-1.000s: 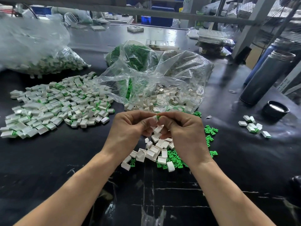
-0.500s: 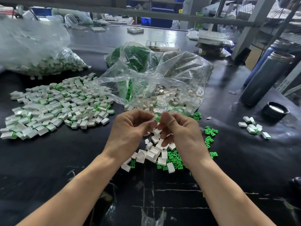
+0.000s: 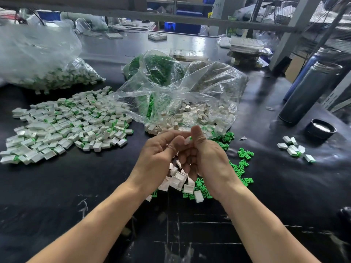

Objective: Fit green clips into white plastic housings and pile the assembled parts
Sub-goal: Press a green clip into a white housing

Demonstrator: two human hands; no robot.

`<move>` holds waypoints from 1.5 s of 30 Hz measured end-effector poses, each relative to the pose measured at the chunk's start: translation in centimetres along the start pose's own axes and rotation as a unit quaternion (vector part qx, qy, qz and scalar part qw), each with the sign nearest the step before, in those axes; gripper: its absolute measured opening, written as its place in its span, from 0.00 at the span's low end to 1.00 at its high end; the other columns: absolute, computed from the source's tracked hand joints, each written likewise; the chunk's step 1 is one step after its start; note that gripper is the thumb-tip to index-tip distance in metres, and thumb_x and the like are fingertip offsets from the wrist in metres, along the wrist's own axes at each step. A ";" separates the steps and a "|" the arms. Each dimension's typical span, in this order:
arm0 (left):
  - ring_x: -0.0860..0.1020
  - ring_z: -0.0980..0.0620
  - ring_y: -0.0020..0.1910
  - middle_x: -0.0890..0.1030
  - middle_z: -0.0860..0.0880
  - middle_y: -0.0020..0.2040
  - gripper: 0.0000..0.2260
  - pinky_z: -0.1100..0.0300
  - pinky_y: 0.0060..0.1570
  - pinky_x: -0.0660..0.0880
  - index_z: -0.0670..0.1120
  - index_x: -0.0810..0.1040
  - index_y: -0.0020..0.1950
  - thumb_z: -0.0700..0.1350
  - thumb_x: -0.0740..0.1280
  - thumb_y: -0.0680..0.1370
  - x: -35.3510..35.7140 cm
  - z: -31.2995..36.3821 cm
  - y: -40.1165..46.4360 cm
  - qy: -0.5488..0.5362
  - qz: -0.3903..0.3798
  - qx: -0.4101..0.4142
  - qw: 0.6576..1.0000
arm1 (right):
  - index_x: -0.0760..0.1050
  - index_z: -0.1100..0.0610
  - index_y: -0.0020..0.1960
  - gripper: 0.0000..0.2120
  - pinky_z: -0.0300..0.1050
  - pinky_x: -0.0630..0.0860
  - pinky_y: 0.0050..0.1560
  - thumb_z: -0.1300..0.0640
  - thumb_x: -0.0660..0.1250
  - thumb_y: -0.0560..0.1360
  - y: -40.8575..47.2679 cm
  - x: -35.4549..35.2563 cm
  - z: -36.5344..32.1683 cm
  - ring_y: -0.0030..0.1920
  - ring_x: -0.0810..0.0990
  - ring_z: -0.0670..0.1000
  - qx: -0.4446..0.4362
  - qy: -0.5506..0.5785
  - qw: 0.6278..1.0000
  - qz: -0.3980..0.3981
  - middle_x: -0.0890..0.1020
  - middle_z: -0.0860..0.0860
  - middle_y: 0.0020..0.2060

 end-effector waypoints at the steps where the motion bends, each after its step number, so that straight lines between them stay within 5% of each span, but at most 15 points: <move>1: 0.79 0.46 0.31 0.79 0.45 0.33 0.09 0.56 0.38 0.77 0.42 0.83 0.58 0.42 0.64 0.84 -0.1 0.0 0.1 -0.004 -0.007 -0.003 1.000 | 0.84 0.51 0.37 0.30 0.41 0.68 0.23 0.31 0.57 0.80 0.0 -0.1 0.0 0.27 0.75 0.50 0.002 0.001 1.000 -0.005 0.80 0.54 0.31; 7: 0.83 0.47 0.41 0.85 0.46 0.44 0.06 0.47 0.48 0.80 0.41 0.84 0.55 0.37 0.69 0.80 -0.8 -0.2 0.6 0.013 0.000 -0.014 1.000 | 0.83 0.53 0.36 0.27 0.39 0.67 0.21 0.31 0.63 0.75 0.2 -0.4 0.3 0.25 0.74 0.49 0.010 0.014 1.000 -0.020 0.80 0.53 0.30; 11: 0.82 0.46 0.39 0.83 0.48 0.40 0.07 0.46 0.50 0.80 0.42 0.83 0.58 0.38 0.67 0.82 -0.8 0.0 0.4 0.023 -0.029 -0.023 0.999 | 0.82 0.53 0.34 0.25 0.38 0.66 0.20 0.32 0.65 0.74 0.2 -0.5 0.2 0.24 0.74 0.48 0.014 0.014 1.000 -0.025 0.79 0.53 0.29; 15: 0.85 0.42 0.50 0.85 0.51 0.54 0.07 0.51 0.53 0.81 0.43 0.85 0.55 0.37 0.70 0.80 -0.8 0.3 0.5 0.029 -0.010 -0.014 0.999 | 0.82 0.53 0.33 0.26 0.38 0.67 0.21 0.33 0.65 0.76 0.3 -0.6 0.3 0.24 0.74 0.48 0.026 0.017 0.999 -0.022 0.80 0.53 0.29; 21: 0.82 0.40 0.35 0.83 0.45 0.39 0.06 0.42 0.43 0.82 0.47 0.81 0.49 0.38 0.75 0.77 -0.2 -0.1 0.2 0.066 0.036 0.002 0.997 | 0.81 0.54 0.32 0.32 0.42 0.68 0.23 0.33 0.57 0.80 0.2 0.1 0.6 0.26 0.73 0.54 0.029 -0.037 0.999 0.000 0.78 0.57 0.29; 30: 0.83 0.43 0.35 0.84 0.46 0.39 0.04 0.39 0.40 0.83 0.51 0.84 0.51 0.48 0.74 0.77 0.6 -0.2 0.0 0.064 0.031 0.013 0.997 | 0.76 0.51 0.26 0.35 0.37 0.64 0.22 0.40 0.50 0.86 -0.1 0.4 0.4 0.22 0.70 0.48 0.021 -0.046 0.996 0.070 0.75 0.51 0.24; 37: 0.85 0.42 0.45 0.86 0.51 0.50 0.04 0.38 0.49 0.82 0.52 0.85 0.48 0.48 0.75 0.74 0.5 0.1 0.1 0.081 0.040 0.012 0.996 | 0.85 0.48 0.40 0.29 0.36 0.64 0.23 0.39 0.51 0.84 0.4 0.2 0.9 0.23 0.67 0.44 -0.005 -0.040 0.998 0.055 0.71 0.44 0.23; 41: 0.84 0.43 0.46 0.86 0.50 0.51 0.02 0.36 0.51 0.81 0.49 0.86 0.48 0.42 0.76 0.76 0.7 0.3 0.1 0.079 0.047 0.005 0.996 | 0.83 0.61 0.47 0.32 0.38 0.61 0.23 0.37 0.51 0.81 0.7 0.3 1.2 0.23 0.63 0.44 -0.013 -0.037 0.997 0.067 0.66 0.43 0.22; 45: 0.84 0.42 0.45 0.86 0.50 0.51 0.02 0.36 0.50 0.81 0.46 0.86 0.47 0.42 0.76 0.75 0.8 0.7 0.0 0.073 0.052 0.000 0.996 | 0.82 0.39 0.31 0.32 0.32 0.65 0.23 0.44 0.48 0.86 0.1 0.8 0.8 0.21 0.69 0.39 -0.035 -0.015 0.997 0.059 0.72 0.42 0.21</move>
Point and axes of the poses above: each hand's wrist, its own y-axis towards the middle knuckle, its own x-axis out of the palm, z = x × y, the point moved 2 cm from there along y, towards the middle knuckle
